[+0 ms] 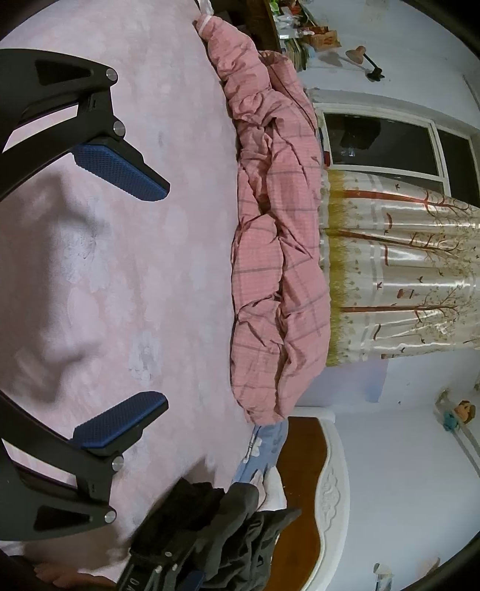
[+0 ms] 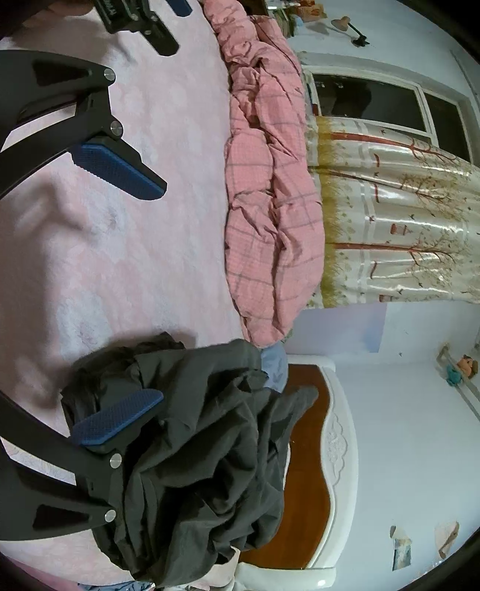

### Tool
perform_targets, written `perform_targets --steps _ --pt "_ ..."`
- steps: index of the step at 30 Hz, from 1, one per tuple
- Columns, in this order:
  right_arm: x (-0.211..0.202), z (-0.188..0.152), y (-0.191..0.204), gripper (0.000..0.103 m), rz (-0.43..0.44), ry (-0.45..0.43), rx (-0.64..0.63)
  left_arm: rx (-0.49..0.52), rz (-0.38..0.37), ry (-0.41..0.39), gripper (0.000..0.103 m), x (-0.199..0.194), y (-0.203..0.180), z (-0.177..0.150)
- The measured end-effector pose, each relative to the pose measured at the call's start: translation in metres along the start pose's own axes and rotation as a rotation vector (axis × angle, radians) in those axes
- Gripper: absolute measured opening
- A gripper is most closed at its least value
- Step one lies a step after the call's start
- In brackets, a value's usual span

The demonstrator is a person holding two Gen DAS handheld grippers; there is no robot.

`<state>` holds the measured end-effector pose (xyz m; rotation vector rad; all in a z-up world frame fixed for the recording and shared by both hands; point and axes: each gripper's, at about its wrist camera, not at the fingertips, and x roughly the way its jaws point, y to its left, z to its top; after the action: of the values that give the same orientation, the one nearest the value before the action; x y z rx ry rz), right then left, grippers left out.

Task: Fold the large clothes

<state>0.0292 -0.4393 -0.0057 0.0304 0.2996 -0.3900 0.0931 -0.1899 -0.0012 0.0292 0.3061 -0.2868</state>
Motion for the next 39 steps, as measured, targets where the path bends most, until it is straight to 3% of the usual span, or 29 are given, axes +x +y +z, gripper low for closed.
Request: perform_targets --steps 39 --pt "0.001 -0.004 0.016 0.103 0.030 0.016 -0.076 0.015 -0.017 0.024 0.103 0.006 -0.007 -0.007"
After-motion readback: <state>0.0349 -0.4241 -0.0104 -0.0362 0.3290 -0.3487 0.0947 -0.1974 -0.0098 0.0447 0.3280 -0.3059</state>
